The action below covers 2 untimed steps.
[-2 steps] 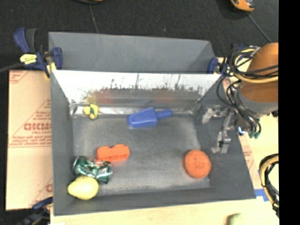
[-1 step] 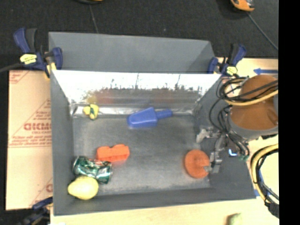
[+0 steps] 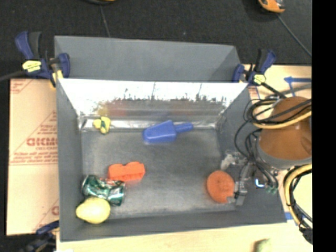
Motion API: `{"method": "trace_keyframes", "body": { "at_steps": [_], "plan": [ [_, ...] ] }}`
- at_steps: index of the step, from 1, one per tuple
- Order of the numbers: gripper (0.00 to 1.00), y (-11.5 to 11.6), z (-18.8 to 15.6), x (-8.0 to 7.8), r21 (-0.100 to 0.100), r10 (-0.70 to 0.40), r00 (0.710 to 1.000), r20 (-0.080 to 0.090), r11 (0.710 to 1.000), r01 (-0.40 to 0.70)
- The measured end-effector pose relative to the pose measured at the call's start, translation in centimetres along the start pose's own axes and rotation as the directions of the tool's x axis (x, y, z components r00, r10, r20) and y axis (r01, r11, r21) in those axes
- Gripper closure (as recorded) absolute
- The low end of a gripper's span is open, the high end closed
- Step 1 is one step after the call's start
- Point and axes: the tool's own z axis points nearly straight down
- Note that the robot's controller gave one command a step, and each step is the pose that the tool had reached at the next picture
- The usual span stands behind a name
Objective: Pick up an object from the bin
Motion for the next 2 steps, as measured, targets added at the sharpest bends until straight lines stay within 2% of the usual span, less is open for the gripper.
{"method": "trace_keyframes", "body": {
  "at_steps": [1,2],
  "plan": [
    [0.00,1.1,0.6,0.6,0.000,0.056,0.998,-0.003,0.998,-0.056],
    [0.00,0.1,5.6,-0.4,-0.001,0.320,0.947,0.007,0.947,-0.320]
  ]
}}
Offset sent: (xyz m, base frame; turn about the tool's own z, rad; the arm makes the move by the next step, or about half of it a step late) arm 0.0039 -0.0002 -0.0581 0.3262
